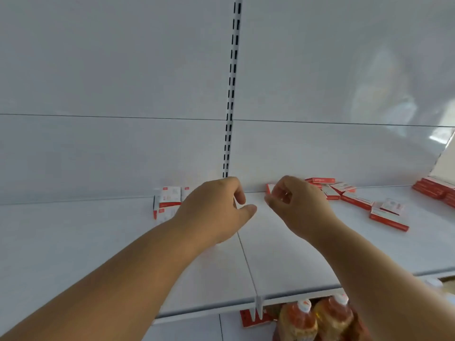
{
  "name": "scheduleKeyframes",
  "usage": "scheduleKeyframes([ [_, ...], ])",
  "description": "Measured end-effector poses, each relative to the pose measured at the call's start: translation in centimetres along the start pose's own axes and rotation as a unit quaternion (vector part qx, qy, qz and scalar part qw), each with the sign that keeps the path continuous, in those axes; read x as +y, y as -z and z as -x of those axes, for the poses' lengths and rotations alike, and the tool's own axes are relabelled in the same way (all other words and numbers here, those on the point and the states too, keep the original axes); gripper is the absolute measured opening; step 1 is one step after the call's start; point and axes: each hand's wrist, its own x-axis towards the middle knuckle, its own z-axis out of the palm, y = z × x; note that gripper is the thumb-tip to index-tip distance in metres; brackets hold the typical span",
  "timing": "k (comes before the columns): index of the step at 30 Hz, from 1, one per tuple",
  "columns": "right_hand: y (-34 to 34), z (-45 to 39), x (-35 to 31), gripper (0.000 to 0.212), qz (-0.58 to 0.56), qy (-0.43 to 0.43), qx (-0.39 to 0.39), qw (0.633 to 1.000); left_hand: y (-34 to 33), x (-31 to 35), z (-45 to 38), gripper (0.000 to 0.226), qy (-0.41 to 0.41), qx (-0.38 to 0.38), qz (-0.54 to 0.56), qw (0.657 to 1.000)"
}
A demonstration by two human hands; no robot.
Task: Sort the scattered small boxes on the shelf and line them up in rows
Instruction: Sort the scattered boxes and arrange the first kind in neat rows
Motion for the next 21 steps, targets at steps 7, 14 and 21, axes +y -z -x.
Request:
scheduleKeyframes([
  [7,5.3,-2.4,10.0,0.012,0.038,0.008,-0.005,0.999,-6.7,8.4,-5.7,0.033,-0.031,-0.062,0.009,0.998],
  [14,7.6,-9.2,18.9,0.016,0.112,0.035,-0.066,0.991,-12.7,13.1,-12.0,0.017,0.036,-0.049,-0.073,0.996],
  [21,5.1,-13.5,21.8,0.021,0.236,0.084,-0.163,0.954,-16.5,14.7,-16.0,0.022,0.153,-0.026,-0.020,0.988],
])
